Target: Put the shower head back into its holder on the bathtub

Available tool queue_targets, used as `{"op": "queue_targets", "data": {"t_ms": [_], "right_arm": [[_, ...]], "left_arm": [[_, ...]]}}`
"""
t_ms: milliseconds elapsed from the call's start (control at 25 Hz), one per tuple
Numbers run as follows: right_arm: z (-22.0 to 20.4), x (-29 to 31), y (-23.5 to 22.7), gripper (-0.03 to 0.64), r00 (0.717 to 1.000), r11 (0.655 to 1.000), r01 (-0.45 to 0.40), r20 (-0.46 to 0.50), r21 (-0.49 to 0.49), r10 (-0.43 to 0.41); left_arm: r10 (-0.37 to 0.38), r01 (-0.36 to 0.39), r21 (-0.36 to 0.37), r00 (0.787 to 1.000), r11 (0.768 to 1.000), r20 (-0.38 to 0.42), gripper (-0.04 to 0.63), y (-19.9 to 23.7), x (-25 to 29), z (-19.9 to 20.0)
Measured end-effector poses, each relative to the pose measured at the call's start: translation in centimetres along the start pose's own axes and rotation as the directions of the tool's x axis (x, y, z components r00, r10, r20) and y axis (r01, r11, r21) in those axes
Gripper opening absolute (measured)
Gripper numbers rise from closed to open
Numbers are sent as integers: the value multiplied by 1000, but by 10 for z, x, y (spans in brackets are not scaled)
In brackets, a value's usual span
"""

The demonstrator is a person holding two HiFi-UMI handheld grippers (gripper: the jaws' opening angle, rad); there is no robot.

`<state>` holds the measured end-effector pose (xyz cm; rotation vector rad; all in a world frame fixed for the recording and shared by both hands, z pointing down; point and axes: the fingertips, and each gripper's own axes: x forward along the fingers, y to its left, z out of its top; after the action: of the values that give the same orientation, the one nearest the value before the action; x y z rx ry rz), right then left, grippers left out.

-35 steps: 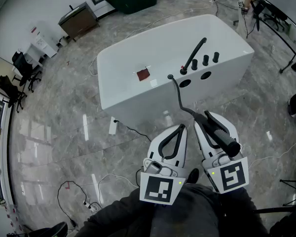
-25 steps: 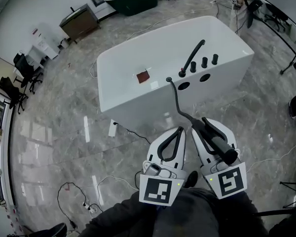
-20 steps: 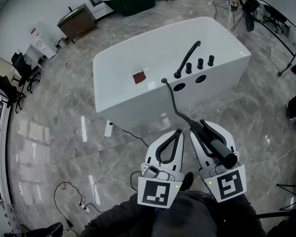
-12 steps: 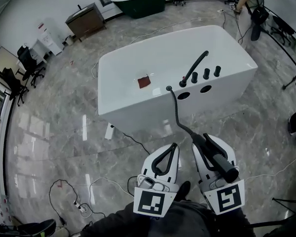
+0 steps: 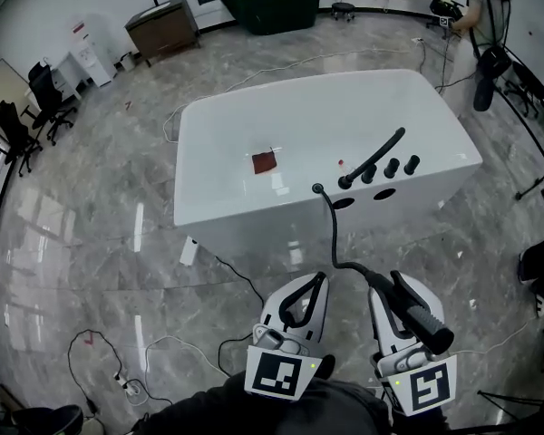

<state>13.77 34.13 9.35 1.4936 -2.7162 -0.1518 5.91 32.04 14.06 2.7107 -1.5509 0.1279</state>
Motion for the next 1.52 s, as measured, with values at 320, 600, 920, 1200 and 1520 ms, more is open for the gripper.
{"op": "queue_targets", "data": {"t_ms": [320,600,920,1200,1520], "right_arm": [[6,58,-15,126,1000,1000,0,1,12,0],[36,100,-21,126,998,999,36,45,-13,-35],[49,117,-20,126,995,995,90,52,-41,-88],[48,131,-46,126,995,996,87,46,-9,-87],[31,159,-89,126,998,998,50,27,-29,-49]], "left_arm": [[-1,1,-29,1000,1000,-1,3,44,37,-1],[-29,30,-44,999,999,19,3,80,56,11],[-66,68,-69,997,995,28,3,105,72,13],[-72,72,-56,997,996,2,3,105,98,13],[-28,26,-79,999,997,-31,3,110,149,2]]}}
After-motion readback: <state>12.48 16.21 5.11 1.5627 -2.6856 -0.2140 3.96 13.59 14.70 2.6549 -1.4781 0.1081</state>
